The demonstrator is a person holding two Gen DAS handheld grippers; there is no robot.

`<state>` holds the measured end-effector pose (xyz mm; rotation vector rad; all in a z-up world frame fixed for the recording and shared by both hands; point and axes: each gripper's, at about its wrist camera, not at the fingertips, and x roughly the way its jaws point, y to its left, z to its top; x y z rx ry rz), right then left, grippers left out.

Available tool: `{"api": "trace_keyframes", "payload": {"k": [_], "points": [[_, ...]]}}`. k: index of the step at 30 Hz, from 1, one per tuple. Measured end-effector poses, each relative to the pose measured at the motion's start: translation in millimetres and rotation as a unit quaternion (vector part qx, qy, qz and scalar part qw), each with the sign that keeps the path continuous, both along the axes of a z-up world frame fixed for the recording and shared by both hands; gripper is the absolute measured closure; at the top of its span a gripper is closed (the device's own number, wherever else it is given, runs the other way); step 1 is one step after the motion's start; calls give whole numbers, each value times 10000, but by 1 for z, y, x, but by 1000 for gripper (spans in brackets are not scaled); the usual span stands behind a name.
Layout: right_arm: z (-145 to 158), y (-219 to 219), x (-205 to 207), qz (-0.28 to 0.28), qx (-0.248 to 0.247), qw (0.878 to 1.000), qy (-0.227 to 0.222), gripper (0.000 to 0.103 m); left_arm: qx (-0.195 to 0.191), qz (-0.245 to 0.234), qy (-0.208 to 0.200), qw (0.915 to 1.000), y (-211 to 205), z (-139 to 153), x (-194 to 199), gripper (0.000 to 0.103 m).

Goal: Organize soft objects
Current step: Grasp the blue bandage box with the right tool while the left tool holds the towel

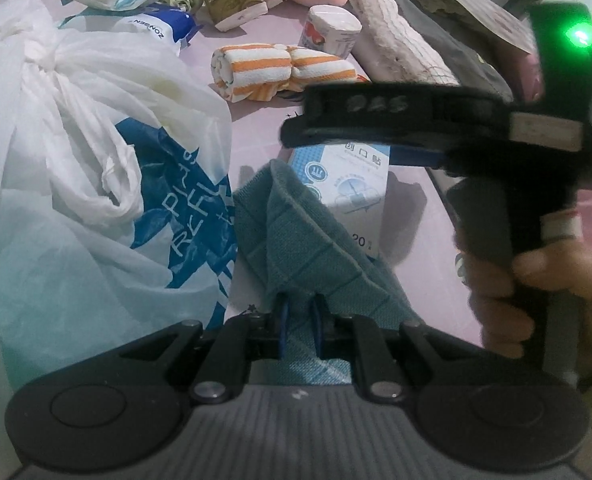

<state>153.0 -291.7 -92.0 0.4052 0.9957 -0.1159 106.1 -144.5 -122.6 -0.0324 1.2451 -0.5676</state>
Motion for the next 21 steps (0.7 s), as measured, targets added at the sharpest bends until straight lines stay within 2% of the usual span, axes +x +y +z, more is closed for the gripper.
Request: {"api": "trace_keyframes", "payload": {"k": [5,10,12,16,18,21], "points": [[-5,20,1,529,-727,9959,-111,5,-28,11,35,10000,3,-1,1,88],[-3,-3,5,749,-1131,9901,-365,14,-11,14,41,10000,3,-1,2,88],[-1,-21,6,741,-1065,9903,-491,20,12,11,32,10000,2,-1,1,87],[11,-42,-7,566,-507,9948,-677,17,41,19,16,10000,0,0,1,87],[14,-39,-15,516,-584,9947,-673,10,59,6,11,10000,-2,0,1,87],[9,-30,-23,631,-682,9943,-532,9,104,-49,-1,9999,-5,1,0,81]]}}
